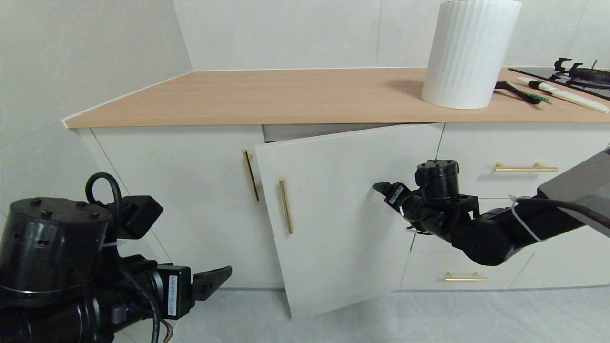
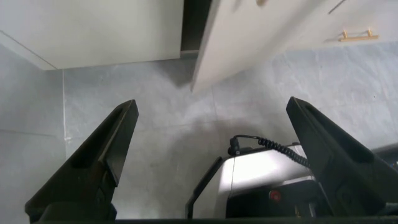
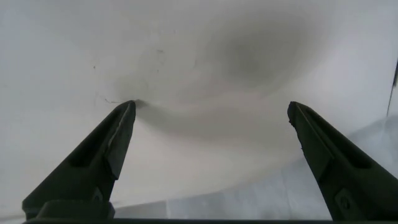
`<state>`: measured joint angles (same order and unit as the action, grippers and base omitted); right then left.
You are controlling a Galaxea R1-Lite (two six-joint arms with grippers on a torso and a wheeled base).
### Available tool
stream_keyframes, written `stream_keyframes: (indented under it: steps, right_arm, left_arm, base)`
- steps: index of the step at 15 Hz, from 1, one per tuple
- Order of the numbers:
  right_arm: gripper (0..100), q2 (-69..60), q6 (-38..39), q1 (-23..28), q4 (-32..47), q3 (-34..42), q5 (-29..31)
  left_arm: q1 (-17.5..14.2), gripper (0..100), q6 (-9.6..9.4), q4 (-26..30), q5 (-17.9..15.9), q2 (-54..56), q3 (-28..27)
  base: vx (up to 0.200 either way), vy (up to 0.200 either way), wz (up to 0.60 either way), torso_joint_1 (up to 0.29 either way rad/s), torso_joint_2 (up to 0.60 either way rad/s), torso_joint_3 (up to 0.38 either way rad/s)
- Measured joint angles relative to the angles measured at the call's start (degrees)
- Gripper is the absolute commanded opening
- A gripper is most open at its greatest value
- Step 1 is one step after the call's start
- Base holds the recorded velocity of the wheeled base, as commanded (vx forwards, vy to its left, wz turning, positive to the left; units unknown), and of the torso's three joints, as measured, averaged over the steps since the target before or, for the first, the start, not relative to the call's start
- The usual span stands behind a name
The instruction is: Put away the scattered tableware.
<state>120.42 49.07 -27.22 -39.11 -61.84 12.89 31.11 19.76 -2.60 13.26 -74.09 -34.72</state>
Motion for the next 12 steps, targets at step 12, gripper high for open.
stream_keyframes:
  steps: [12]
  right_arm:
    - [100,4.6,1.2,2.2,0.3,-6.7,8.2]
  left_arm:
    - [0.0,100,0.0,0.0,-0.1,0.0,0.0]
  base:
    - [0.0,0.0,0.0,0.0,0.0,0.0]
